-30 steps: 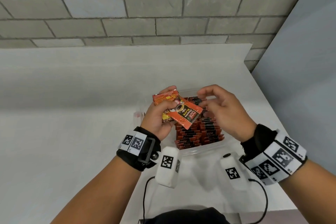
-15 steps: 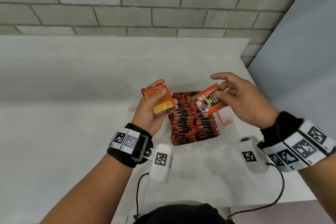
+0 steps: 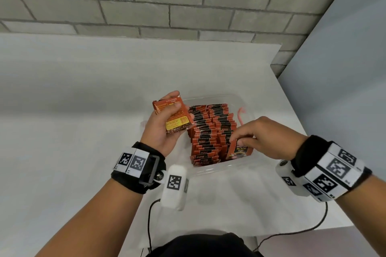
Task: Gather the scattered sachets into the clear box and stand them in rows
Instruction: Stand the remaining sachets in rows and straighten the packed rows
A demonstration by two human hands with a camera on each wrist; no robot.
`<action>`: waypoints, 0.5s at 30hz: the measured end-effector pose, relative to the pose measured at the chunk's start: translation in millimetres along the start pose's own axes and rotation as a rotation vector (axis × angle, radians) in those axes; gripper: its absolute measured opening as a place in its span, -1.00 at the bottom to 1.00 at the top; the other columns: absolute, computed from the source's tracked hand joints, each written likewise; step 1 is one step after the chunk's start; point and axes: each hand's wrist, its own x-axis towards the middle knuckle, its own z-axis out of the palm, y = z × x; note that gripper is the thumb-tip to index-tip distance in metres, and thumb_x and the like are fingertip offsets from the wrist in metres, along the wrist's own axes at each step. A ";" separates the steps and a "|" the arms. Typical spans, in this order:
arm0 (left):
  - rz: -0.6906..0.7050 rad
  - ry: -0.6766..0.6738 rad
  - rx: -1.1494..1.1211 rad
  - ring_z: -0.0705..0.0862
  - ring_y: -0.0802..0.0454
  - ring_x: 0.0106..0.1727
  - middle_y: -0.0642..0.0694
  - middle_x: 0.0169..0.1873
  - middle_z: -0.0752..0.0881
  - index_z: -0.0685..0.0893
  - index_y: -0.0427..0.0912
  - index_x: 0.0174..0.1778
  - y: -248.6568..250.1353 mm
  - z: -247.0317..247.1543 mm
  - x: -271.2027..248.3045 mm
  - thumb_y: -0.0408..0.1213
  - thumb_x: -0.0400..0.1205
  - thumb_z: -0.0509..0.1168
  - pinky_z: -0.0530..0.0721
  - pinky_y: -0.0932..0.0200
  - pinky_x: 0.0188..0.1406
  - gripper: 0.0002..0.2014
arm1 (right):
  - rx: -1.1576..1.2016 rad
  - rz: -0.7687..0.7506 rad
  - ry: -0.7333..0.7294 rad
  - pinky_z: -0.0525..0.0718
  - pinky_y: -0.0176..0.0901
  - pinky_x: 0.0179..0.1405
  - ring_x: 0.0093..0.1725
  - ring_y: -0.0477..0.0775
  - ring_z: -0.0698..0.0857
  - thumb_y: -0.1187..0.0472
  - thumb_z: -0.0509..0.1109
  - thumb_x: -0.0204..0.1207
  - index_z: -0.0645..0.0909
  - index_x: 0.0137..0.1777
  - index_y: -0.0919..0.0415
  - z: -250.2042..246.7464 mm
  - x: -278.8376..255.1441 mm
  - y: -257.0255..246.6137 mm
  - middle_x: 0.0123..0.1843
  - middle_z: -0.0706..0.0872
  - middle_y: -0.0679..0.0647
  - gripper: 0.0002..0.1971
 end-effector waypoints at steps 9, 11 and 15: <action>-0.009 0.020 0.038 0.74 -0.13 -0.20 -0.20 -0.15 0.72 0.64 -0.06 0.23 -2.2 -2.6 -0.9 -0.31 0.47 0.35 0.73 0.01 -0.22 -0.62 | -0.024 -0.052 -0.044 0.41 -0.60 -0.13 -0.13 -0.37 0.63 0.22 0.32 0.63 0.73 0.04 -0.09 -17.7 1.2 -9.0 -0.08 0.75 -0.22 -0.80; -0.010 0.019 0.050 0.74 -0.12 -0.19 -0.20 -0.14 0.72 0.63 -0.06 0.24 -3.1 -2.5 -1.0 -0.30 0.47 0.36 0.72 0.01 -0.20 -0.61 | -0.016 -0.031 -0.119 0.44 -0.58 -0.15 -0.23 -0.37 0.66 0.23 0.30 0.65 0.69 -0.02 -0.12 -11.0 3.1 -8.5 -0.16 0.71 -0.29 -0.79; -0.006 0.013 0.056 0.75 -0.11 -0.20 -0.19 -0.16 0.73 0.64 -0.06 0.23 -2.5 -2.2 -1.5 -0.31 0.47 0.35 0.74 0.01 -0.21 -0.62 | -0.057 0.027 -0.145 0.57 -0.39 -0.10 -0.21 -0.29 0.67 0.22 0.35 0.61 0.75 0.02 -0.05 3.6 7.2 -2.5 -0.17 0.69 -0.28 -0.82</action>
